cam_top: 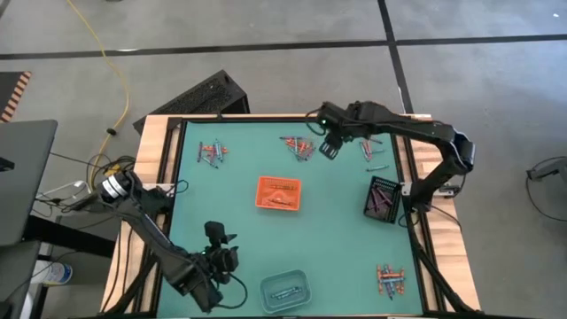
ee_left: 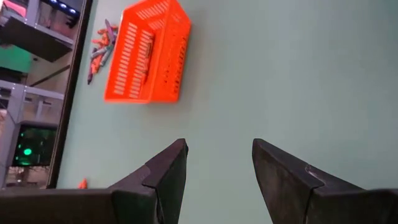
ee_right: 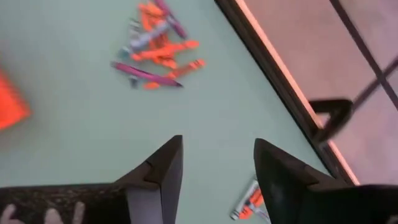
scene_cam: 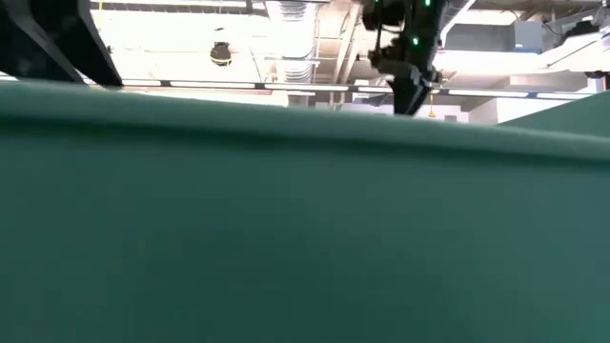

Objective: Sort crayons
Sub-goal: Put the blue crayon into the blue bin

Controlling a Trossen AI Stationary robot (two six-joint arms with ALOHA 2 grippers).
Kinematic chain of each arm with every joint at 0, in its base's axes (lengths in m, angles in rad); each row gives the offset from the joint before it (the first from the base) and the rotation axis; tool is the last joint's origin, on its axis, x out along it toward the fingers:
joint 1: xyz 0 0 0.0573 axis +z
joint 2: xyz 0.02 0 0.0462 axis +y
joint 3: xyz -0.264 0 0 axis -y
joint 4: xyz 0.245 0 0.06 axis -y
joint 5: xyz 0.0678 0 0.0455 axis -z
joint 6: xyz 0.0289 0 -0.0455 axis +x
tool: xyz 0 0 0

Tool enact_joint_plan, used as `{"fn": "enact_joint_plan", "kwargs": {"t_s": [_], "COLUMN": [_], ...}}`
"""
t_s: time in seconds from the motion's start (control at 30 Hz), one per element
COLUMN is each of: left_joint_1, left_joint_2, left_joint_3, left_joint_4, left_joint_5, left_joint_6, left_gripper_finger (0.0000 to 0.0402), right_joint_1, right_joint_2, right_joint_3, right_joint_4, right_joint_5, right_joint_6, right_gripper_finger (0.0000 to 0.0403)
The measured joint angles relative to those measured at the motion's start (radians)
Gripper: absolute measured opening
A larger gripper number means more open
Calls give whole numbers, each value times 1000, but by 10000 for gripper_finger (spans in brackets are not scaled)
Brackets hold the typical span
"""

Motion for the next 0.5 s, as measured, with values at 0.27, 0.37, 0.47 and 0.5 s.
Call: {"fn": "enact_joint_plan", "kwargs": {"t_s": [0.27, 0.37, 0.47, 0.5], "left_joint_1": [59, 90, 123, 136], "left_joint_2": [0, 0, 0, 0], "left_joint_3": [-36, -36, -36, -36], "left_joint_4": [205, 245, 254, 254], "left_joint_5": [-30, -45, -45, -45], "left_joint_6": [211, 285, 336, 350], "left_gripper_finger": [171, 171, 171, 171], "right_joint_1": [-147, -205, -264, -287], "right_joint_2": [-1, -1, -1, -1], "right_joint_3": [-170, -234, -279, -288], "right_joint_4": [108, 182, 211, 211], "right_joint_5": [-84, -147, -170, -170], "right_joint_6": [-73, -124, -182, -201], "right_gripper_finger": [172, 164, 158, 156]}}
